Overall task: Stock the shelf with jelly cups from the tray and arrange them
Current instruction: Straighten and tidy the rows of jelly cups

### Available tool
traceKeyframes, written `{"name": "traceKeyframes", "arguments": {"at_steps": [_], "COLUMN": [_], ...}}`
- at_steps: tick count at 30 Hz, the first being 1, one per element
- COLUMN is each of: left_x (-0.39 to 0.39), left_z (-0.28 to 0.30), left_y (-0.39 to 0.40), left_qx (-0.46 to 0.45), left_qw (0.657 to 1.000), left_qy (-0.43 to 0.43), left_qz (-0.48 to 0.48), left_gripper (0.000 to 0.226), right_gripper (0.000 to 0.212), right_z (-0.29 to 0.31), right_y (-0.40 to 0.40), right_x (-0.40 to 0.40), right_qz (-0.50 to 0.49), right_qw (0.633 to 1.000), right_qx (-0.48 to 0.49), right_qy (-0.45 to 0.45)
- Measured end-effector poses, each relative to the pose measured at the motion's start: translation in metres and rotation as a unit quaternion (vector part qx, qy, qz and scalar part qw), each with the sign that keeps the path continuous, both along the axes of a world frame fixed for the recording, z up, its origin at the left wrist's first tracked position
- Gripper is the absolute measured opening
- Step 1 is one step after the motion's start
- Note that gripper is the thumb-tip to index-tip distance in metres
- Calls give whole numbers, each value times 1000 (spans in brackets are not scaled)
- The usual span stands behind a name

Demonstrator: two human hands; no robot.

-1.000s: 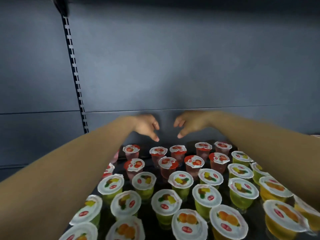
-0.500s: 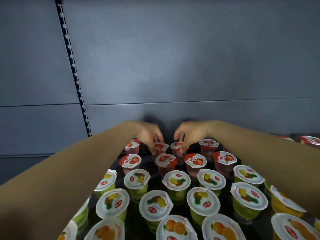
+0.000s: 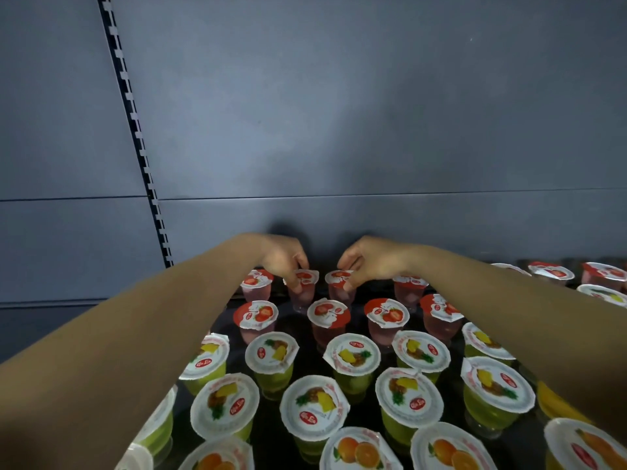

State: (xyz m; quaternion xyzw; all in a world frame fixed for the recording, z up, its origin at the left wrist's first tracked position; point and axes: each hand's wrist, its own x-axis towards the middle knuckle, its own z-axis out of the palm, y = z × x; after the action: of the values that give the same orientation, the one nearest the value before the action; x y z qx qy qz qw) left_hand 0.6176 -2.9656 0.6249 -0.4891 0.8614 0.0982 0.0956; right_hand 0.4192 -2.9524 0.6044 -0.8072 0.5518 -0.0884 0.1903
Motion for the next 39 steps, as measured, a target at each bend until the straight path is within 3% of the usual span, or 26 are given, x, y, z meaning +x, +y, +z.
{"name": "traceKeyframes", "arguments": {"at_steps": [5, 13, 19, 27, 33, 39], "left_x": [5, 19, 22, -12, -65, -109], "left_z": [-2, -17, -19, 13, 47, 65], "left_y": [-2, -6, -5, 8, 24, 40], "left_qx": [6, 31, 35, -24, -52, -60], "left_qw": [1000, 986, 982, 977, 992, 996], "left_qy": [25, 148, 167, 209, 115, 63], "left_qz": [11, 62, 85, 45, -9, -19], "left_gripper": [43, 54, 65, 56, 58, 58], "right_gripper": [54, 58, 57, 52, 56, 58], "right_z": [-4, -8, -4, 46, 73, 85], "right_y": [-4, -3, 6, 53, 70, 79], "right_x": [5, 1, -2, -65, -119, -143], "right_qz": [-11, -37, -49, -110, -126, -97], "right_qw": [1000, 994, 993, 992, 983, 976], "right_qx": [11, 50, 50, -39, -40, -60], "right_qy": [-24, -93, -99, -37, 125, 184]}}
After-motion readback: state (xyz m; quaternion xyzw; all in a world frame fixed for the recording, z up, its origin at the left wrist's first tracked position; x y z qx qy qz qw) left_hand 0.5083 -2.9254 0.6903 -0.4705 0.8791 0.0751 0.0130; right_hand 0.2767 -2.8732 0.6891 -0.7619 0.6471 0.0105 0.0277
